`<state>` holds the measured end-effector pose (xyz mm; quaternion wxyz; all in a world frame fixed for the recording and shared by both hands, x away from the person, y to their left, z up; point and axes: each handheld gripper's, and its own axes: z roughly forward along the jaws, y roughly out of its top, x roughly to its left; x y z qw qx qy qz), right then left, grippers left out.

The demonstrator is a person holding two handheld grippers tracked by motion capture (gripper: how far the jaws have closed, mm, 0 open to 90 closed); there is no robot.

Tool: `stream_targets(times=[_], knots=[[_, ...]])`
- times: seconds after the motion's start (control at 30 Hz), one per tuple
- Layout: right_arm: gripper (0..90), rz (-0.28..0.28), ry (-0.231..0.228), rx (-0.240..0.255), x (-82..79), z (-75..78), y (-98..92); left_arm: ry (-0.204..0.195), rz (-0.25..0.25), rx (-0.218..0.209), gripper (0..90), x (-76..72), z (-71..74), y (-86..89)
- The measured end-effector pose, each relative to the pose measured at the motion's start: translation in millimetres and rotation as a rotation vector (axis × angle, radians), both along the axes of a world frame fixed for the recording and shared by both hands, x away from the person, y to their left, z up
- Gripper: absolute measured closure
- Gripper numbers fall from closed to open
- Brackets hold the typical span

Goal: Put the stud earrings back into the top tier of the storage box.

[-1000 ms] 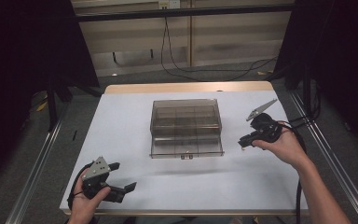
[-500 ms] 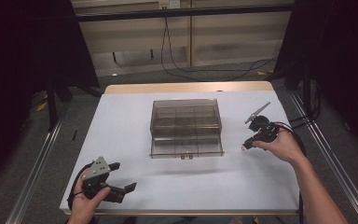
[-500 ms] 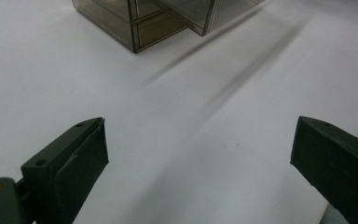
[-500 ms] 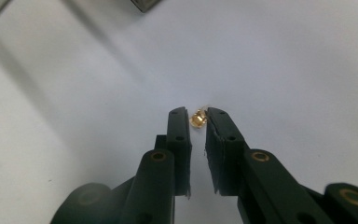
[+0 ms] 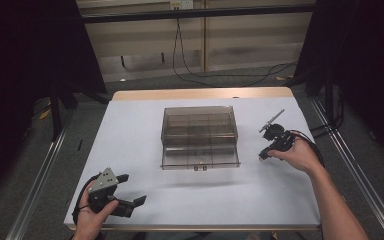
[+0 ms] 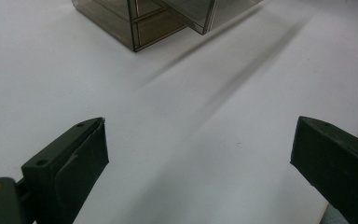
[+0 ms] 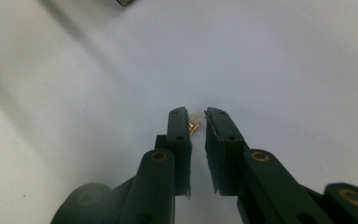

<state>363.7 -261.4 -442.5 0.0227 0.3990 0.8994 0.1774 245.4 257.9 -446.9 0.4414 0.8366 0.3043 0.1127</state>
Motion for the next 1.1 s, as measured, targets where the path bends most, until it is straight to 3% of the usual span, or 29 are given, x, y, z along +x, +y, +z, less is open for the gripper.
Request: stream_targets(times=[0.57,1.1], knots=[[86.4,-0.032,0.03,0.005,4.6,-4.1,1.8,-0.002,0.001,0.001,4.0,-0.1,0.0,0.7],[85.5,-0.017,0.029,-0.015,6.2,-8.7,6.2,-0.001,0.003,0.0,3.9,-0.1,-0.1,0.9]])
